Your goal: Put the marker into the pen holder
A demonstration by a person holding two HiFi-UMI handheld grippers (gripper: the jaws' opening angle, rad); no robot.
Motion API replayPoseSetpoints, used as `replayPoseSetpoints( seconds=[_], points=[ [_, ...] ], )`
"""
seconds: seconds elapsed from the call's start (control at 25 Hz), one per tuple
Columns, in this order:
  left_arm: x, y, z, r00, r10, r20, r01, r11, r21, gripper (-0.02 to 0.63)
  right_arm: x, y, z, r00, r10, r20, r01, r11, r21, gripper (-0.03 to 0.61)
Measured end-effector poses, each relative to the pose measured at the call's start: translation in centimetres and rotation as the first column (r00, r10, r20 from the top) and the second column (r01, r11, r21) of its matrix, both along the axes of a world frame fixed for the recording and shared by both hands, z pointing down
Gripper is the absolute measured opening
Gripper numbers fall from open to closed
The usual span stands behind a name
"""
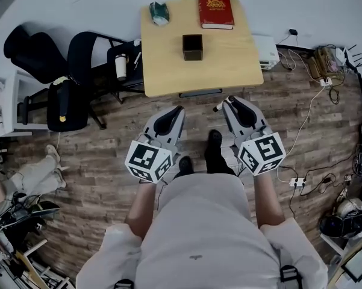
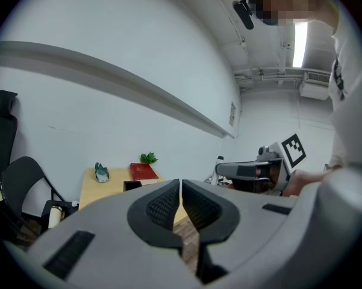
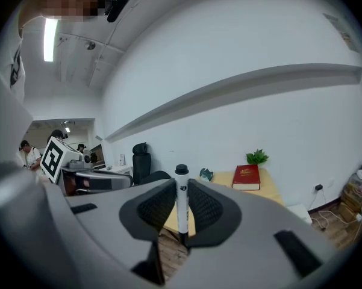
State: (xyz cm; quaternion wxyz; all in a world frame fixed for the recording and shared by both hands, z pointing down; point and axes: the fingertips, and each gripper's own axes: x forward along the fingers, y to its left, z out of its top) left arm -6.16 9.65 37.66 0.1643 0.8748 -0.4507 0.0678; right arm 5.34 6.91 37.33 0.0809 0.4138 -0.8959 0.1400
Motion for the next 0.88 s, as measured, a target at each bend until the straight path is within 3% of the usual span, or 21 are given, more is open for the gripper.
replayPoseSetpoints(
  seconds=[0.88],
  points=[
    [7.1,-8.8,0.4,0.984,-0.179,-0.006,0.179,0.984,-0.023,0.017,5.9,-11.6,0.8,0.983,-0.182,0.023,0.182,0.983,-0.001,0.067]
  ],
)
